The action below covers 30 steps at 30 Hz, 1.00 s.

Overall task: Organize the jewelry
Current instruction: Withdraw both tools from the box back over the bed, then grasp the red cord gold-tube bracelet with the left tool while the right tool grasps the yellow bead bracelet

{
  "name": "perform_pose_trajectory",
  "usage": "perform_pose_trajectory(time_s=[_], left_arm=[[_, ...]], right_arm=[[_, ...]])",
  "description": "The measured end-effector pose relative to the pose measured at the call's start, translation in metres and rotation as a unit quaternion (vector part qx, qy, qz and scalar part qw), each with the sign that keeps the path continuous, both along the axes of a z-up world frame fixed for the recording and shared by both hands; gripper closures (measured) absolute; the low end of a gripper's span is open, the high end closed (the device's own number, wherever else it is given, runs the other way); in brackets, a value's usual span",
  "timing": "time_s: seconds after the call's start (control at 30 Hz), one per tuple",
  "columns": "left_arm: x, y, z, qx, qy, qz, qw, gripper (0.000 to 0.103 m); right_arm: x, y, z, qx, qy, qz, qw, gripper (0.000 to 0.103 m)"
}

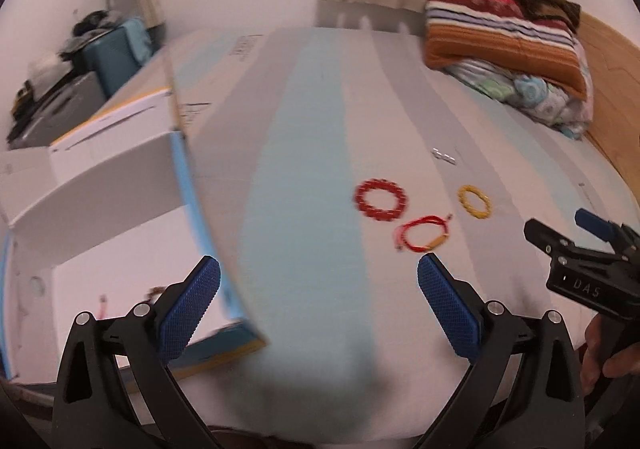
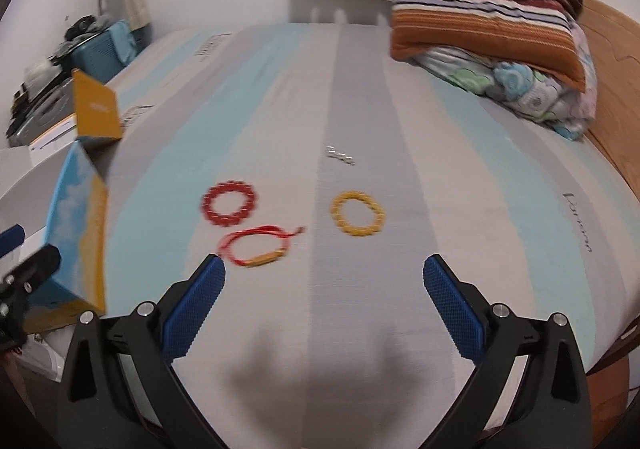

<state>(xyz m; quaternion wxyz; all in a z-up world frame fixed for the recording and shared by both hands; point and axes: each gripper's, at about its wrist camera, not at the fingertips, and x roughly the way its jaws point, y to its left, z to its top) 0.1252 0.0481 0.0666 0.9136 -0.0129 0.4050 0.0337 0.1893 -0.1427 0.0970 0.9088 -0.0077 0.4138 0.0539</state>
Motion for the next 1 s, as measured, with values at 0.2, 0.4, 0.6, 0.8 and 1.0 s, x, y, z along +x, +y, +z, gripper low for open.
perform_pose_trajectory(time_s=[0.2, 0.4, 0.6, 0.8, 1.0], left_arm=[[0.035, -0.031, -0.034, -0.009, 0.01, -0.024, 0.9996, 0.006], [0.083, -0.049, -0.07, -0.018, 0.018, -0.026, 0.9993, 0.006], [0.108, -0.054, -0.102, -0.016, 0.017, -0.028, 0.9993, 0.006], [0.118, -0.058, -0.129, -0.013, 0.029, -0.025, 0.9992, 0.006], [0.124, -0.067, -0.144, 0.015, 0.037, -0.03, 0.9988, 0.007]], right_arm=[[0.027, -0.02, -0.018, -0.008, 0.006, -0.013, 1.0, 0.007], [0.073, -0.025, -0.047, -0.024, 0.012, -0.024, 0.999, 0.007], [0.106, -0.033, -0.085, -0.018, 0.032, -0.023, 0.999, 0.008], [0.125, -0.039, -0.119, -0.007, 0.058, -0.03, 0.998, 0.008], [0.134, -0.034, -0.142, -0.01, 0.09, -0.031, 0.995, 0.008]])
